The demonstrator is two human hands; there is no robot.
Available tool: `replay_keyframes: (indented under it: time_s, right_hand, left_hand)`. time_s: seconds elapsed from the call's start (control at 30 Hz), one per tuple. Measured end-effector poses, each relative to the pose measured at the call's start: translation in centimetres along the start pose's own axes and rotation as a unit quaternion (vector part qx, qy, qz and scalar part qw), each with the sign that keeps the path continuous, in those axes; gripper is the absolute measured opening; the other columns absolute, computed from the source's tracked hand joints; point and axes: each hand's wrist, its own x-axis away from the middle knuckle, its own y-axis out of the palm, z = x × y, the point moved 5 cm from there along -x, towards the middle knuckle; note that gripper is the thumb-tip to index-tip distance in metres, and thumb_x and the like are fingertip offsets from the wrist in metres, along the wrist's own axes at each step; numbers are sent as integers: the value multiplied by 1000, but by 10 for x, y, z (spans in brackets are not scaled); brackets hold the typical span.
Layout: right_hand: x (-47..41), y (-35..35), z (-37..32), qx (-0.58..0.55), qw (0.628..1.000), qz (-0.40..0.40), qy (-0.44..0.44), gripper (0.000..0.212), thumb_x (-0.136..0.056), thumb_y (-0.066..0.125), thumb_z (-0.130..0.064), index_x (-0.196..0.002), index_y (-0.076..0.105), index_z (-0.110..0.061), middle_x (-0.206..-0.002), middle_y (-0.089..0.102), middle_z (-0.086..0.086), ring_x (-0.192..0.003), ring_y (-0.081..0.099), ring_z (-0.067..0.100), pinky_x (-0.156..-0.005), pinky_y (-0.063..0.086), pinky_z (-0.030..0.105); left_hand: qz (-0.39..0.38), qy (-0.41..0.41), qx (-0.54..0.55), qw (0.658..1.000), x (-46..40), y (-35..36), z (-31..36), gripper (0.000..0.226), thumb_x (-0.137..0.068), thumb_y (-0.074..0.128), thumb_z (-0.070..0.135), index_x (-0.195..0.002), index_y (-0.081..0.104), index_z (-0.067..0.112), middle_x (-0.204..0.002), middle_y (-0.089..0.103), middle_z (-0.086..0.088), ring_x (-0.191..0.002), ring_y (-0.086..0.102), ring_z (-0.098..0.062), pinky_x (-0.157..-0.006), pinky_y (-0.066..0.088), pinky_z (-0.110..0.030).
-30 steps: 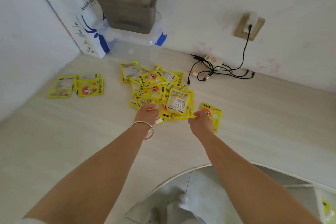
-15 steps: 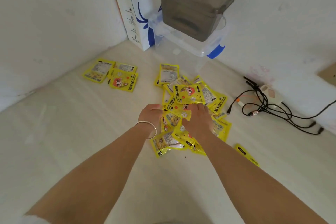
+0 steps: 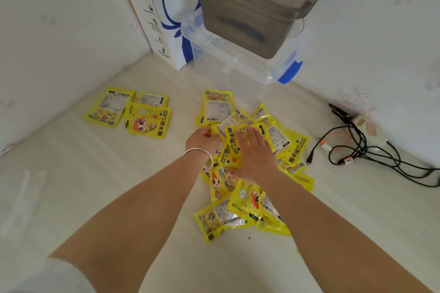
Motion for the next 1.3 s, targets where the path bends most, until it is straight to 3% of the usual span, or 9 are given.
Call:
replay_keyframes:
  time_s: [0.13, 0.63, 0.7, 0.8, 0.87, 0.93, 1.0, 1.17, 1.3]
  right_hand:
    - [-1, -1, 1, -13, 998, 56, -12, 82, -87, 56, -50, -150, 16, -15, -152, 24, 3, -141, 22, 23, -114, 26, 34]
    - [12, 3, 12, -254, 960, 109, 34, 50, -80, 62, -5, -125, 61, -28, -118, 62, -6, -112, 54, 18, -86, 45, 29]
    - [17, 4, 15, -310, 942, 109, 66, 46, -79, 63, -5, -119, 64, -28, -114, 66, -5, -102, 60, 18, -81, 50, 29]
    - [23, 7, 22, -377, 915, 89, 117, 41, -79, 60, -8, -112, 64, -32, -98, 69, -1, -70, 62, 19, -54, 49, 25]
    - [27, 11, 29, -415, 893, 79, 153, 35, -83, 57, -10, -112, 64, -28, -80, 65, 1, -53, 53, 15, -44, 40, 21]
    - [33, 15, 39, -483, 845, 80, 216, 20, -86, 58, -20, -102, 67, -13, -65, 54, 1, -45, 43, 12, -42, 34, 22]
    - [42, 15, 52, -577, 751, 89, 308, 27, -86, 64, -30, -75, 57, -7, -60, 43, 1, -47, 36, 13, -45, 31, 26]
    - [54, 16, 67, -739, 575, 94, 339, 23, -86, 68, -27, -89, 54, -9, -79, 57, 5, -77, 62, 25, -71, 52, 37]
    - [60, 7, 58, -829, 487, 68, 268, 17, -89, 63, -10, -104, 57, -7, -96, 67, 8, -82, 66, 23, -94, 50, 51]
  left_hand:
    - [8, -30, -9, 999, -11, 2, 5, 42, -84, 59, 47, -108, 68, 13, -116, 67, -6, -108, 61, -31, -91, 46, -34]
    - [22, 1, -16, 1000, 2, 24, 21, 58, -81, 67, 38, -134, 52, 18, -131, 55, -13, -121, 53, -32, -98, 45, -39]
    - [17, -23, -7, 1000, 7, 25, 19, 48, -81, 67, 36, -123, 60, 14, -121, 62, -12, -116, 56, -31, -95, 45, -38]
    - [16, -65, 23, 998, 17, 25, 12, 32, -81, 67, 35, -62, 54, 13, -65, 54, -5, -84, 57, -31, -71, 43, -34]
    - [19, -66, 28, 997, 23, 25, 6, 33, -82, 67, 37, -72, 61, 7, -75, 62, -8, -95, 60, -33, -75, 43, -34]
    - [39, -57, 44, 997, 27, 25, -3, 48, -80, 70, 38, -113, 65, 4, -117, 65, -12, -118, 56, -31, -94, 45, -35]
    - [75, -31, 34, 996, 34, 19, -7, 57, -78, 71, 40, -124, 61, 7, -128, 60, -14, -122, 53, -33, -100, 44, -39]
    - [106, 44, 92, 989, 47, 10, -4, 24, -87, 61, 30, -86, 58, 7, -70, 59, -1, -80, 54, -30, -70, 40, -32]
    - [83, 69, 172, 979, 61, 1, 2, 16, -90, 59, 25, -80, 53, 14, -63, 50, 2, -75, 51, -27, -56, 35, -31]
